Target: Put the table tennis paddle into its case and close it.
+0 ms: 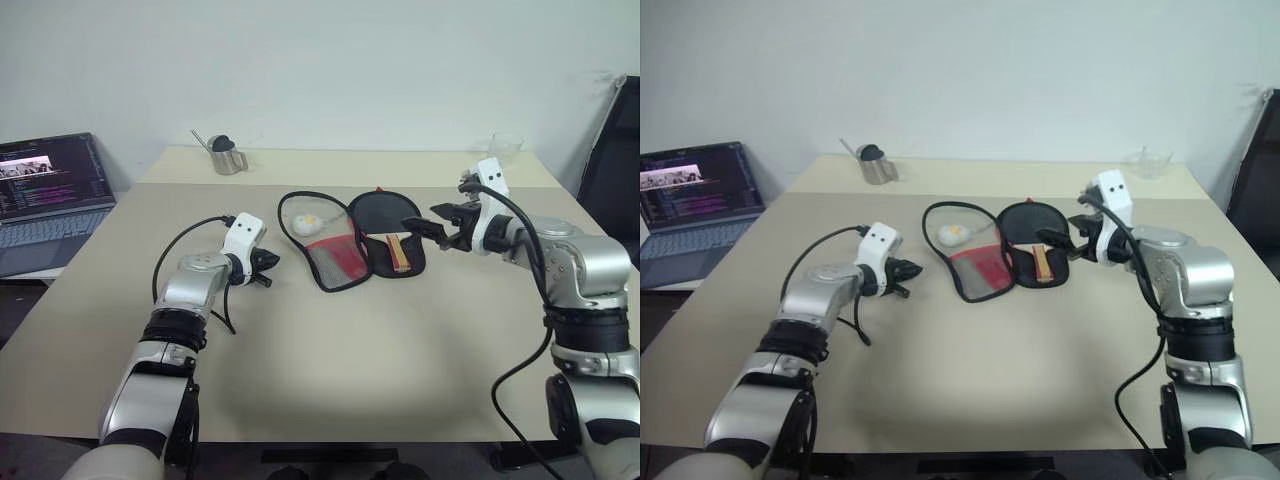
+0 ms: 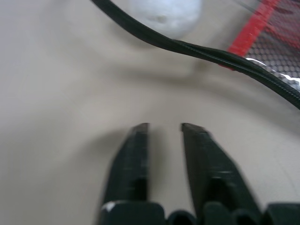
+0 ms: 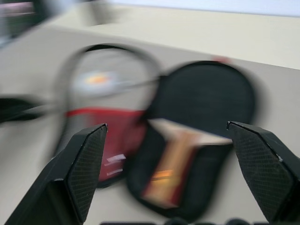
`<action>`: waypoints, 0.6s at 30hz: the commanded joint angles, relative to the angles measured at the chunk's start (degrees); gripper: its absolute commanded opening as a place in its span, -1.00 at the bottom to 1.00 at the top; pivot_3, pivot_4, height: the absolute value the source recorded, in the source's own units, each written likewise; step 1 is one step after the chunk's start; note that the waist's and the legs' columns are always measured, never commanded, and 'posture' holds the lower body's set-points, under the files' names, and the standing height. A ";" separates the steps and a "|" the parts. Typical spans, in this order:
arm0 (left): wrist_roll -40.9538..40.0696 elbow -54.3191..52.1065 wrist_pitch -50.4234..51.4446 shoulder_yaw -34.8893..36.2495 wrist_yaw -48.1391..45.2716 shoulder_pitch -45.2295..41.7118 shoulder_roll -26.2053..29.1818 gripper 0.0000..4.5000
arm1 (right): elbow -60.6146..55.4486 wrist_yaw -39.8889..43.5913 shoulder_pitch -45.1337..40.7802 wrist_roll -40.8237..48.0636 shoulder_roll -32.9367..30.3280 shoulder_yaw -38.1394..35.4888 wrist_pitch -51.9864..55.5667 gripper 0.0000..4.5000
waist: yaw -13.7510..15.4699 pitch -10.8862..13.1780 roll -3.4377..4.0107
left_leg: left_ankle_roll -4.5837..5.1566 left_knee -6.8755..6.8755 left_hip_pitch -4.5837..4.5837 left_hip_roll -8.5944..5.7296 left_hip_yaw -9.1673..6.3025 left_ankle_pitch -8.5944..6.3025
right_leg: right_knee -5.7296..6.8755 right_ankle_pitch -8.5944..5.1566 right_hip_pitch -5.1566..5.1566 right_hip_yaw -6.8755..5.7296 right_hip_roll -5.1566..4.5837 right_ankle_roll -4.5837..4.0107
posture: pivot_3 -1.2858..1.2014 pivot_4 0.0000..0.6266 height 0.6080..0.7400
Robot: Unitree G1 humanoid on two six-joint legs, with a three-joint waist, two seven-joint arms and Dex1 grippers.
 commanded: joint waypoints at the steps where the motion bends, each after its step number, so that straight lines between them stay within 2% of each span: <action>1: 1.65 1.57 -1.36 -0.67 1.10 -3.06 -2.04 -0.99 | -5.64 1.54 1.16 3.24 -0.66 1.02 0.73 1.00 | -0.01 0.00 -0.01 | 0.00 0.03 0.00 0.00 -0.02 0.00 | 0.02 0.00 0.01 -0.02 0.00 0.00 | 0.03 -0.52 1.00; 8: 3.31 3.62 -1.78 -1.42 3.43 -4.26 -6.90 -0.99 | -9.90 2.72 3.29 6.90 -1.25 2.34 1.47 1.00 | 0.04 -0.01 -0.02 | 0.01 0.06 0.02 0.01 -0.04 0.03 | 0.08 0.04 0.02 -0.02 0.03 0.03 | 0.03 -0.52 1.00; 18: -0.43 -3.13 0.26 1.12 3.22 -5.51 -12.38 -0.99 | -9.45 0.69 4.81 6.91 -2.63 2.86 0.74 1.00 | 0.12 -0.01 -0.03 | 0.02 0.08 0.02 -0.01 -0.04 0.03 | 0.06 0.05 0.04 -0.01 -0.01 0.06 | 0.03 -0.52 1.00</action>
